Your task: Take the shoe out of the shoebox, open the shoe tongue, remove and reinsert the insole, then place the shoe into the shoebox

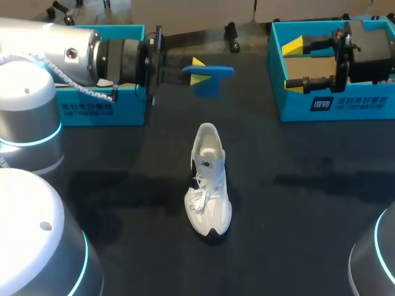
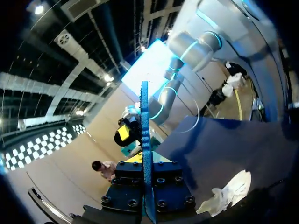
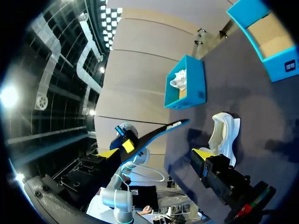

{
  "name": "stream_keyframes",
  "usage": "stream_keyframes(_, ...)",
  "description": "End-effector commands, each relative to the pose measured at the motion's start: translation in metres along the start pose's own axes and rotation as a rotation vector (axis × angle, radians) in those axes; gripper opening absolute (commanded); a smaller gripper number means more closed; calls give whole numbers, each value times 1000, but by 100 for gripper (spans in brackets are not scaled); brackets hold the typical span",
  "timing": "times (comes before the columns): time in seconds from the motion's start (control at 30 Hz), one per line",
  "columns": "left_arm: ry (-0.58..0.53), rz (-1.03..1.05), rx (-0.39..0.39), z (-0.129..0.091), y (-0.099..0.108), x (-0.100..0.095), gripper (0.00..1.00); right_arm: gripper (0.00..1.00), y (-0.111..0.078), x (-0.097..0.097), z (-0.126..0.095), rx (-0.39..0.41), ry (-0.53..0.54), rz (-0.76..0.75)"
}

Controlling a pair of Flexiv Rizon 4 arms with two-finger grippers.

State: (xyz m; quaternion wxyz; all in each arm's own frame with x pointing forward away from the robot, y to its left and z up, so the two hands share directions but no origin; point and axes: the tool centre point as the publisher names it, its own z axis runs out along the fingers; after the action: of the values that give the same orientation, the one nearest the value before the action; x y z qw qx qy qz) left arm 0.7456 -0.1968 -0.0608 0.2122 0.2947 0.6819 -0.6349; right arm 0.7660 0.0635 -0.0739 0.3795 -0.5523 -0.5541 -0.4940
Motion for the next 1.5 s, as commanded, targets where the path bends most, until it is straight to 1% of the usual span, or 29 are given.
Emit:
stream_keyframes(0.03, -86, -1063, 132, 4, 6, -4, 0, 100, 0, 1, 1, -1, -2, 2)
stream_keyframes(0.13, -134, -1274, 173, 5, 12, -6, 0, 100, 0, 1, 1, -1, -2, 2)
stream_keyframes(0.17, -148, -1346, 210, 6, 14, -7, 0, 100, 0, 1, 1, -1, -2, 2)
stream_keyframes(0.8, -148, -1346, 210, 6, 14, -7, 0, 100, 0, 1, 1, -1, -2, 2)
stream_keyframes(0.83, -151, -1432, 145, 7, 16, -7, 0, 100, 0, 1, 1, -1, -2, 2)
stream_keyframes(0.87, -139, -1490, 146, 7, 17, -7, 0, 100, 0, 1, 1, -1, -2, 2)
stream_keyframes(0.97, -123, -1683, 55, 7, 16, -7, 0, 100, 0, 1, 1, -1, -2, 2)
stream_keyframes(1.03, -107, -1755, 3, 7, 16, -6, 0, 100, 0, 1, 1, -1, -2, 2)
stream_keyframes(1.07, -108, -1793, -1, 7, 16, -6, 0, 100, 0, 1, 1, -1, -2, 2)
stream_keyframes(1.1, -95, -1828, -22, 8, 16, -6, 0, 100, 0, 1, 1, -1, -2, 2)
stream_keyframes(1.3, -77, -1998, -58, 10, 22, -5, 0, 100, 0, 1, 1, -1, -2, 2)
stream_keyframes(1.4, -74, -2104, -67, 11, 25, -4, 0, 100, 0, 1, 1, -1, -2, 2)
stream_keyframes(1.5, -72, -2244, -55, 13, 28, -4, 0, 100, 0, 1, 1, -1, -2, 2)
